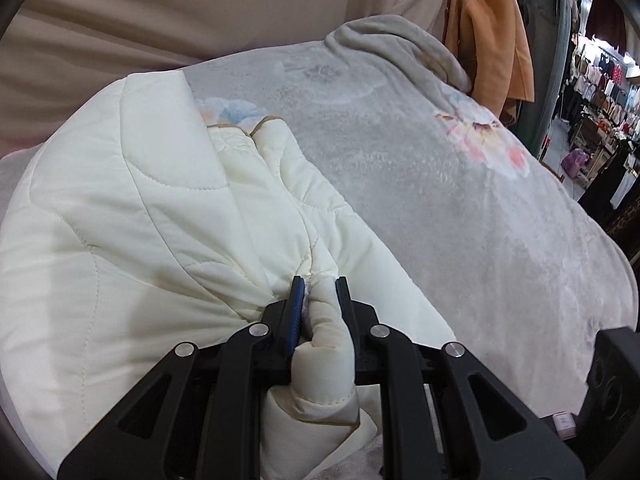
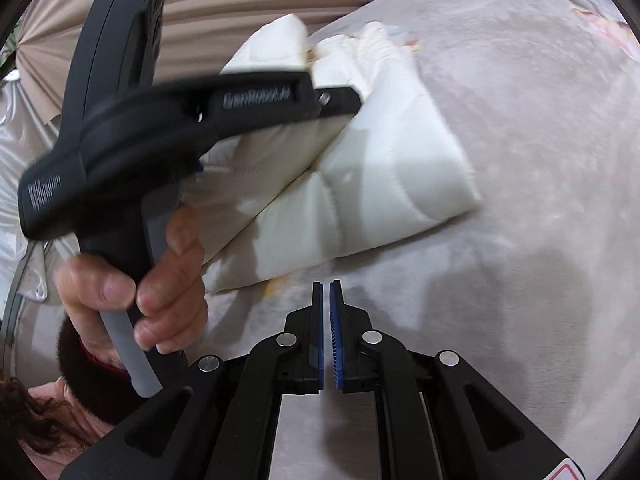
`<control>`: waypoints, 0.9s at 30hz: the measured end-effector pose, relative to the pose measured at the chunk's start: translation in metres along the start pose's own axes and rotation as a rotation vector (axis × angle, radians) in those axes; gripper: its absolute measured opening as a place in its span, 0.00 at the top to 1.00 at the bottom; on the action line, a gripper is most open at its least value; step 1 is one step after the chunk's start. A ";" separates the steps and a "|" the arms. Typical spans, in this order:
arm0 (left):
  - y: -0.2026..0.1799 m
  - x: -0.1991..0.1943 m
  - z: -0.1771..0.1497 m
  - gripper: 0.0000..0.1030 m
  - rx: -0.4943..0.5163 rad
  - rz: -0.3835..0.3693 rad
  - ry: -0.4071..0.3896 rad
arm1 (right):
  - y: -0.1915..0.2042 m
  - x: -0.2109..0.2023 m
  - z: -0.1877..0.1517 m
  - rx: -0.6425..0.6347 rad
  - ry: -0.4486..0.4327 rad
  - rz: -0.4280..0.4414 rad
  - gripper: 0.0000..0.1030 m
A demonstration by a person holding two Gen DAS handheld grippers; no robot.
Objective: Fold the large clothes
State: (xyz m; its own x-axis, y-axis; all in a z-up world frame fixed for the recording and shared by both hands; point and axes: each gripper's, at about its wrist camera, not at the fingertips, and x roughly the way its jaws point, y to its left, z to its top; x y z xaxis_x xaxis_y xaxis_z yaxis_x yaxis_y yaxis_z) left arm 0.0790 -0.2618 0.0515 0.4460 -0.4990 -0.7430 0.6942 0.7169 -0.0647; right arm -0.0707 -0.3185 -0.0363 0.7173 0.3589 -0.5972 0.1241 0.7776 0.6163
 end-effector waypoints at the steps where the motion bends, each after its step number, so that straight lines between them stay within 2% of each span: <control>1: 0.000 0.001 0.000 0.85 0.000 0.004 0.001 | -0.003 -0.002 0.004 0.014 -0.012 -0.002 0.91; 3: -0.001 0.000 -0.002 0.82 0.001 0.004 0.002 | -0.006 -0.017 -0.005 0.040 -0.047 -0.001 0.91; 7: -0.004 -0.025 -0.001 0.65 0.008 -0.049 -0.054 | -0.005 -0.021 -0.011 0.092 -0.121 0.008 0.86; 9: -0.004 -0.055 -0.005 0.54 0.019 -0.057 -0.109 | -0.013 -0.032 -0.006 0.103 -0.153 0.006 0.70; 11: -0.001 -0.081 -0.008 0.36 0.022 -0.069 -0.153 | -0.016 -0.048 0.003 0.096 -0.186 0.008 0.61; 13: 0.014 -0.115 -0.016 0.25 -0.012 -0.064 -0.214 | -0.009 -0.064 0.009 0.072 -0.228 0.018 0.48; 14: 0.020 -0.123 -0.019 0.21 -0.028 -0.058 -0.228 | -0.010 -0.068 0.015 0.064 -0.245 0.023 0.37; 15: 0.032 -0.135 -0.024 0.21 -0.056 -0.042 -0.244 | -0.008 -0.077 0.021 0.050 -0.264 0.032 0.31; 17: 0.051 -0.145 -0.031 0.19 -0.110 0.003 -0.253 | 0.003 -0.080 0.039 0.034 -0.279 0.054 0.27; 21: 0.090 -0.148 -0.055 0.18 -0.213 0.081 -0.213 | 0.016 -0.076 0.068 0.017 -0.268 0.098 0.22; 24: 0.109 -0.140 -0.077 0.18 -0.281 0.085 -0.168 | 0.032 -0.065 0.085 -0.012 -0.251 0.086 0.20; 27: 0.111 -0.128 -0.096 0.17 -0.300 0.077 -0.119 | 0.043 -0.057 0.093 -0.026 -0.220 0.071 0.18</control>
State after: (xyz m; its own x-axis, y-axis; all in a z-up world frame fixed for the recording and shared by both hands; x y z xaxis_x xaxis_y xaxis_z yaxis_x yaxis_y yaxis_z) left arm 0.0447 -0.0714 0.0755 0.5656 -0.4787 -0.6715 0.4663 0.8573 -0.2184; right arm -0.0423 -0.3539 0.0721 0.8563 0.2939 -0.4247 0.0527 0.7683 0.6379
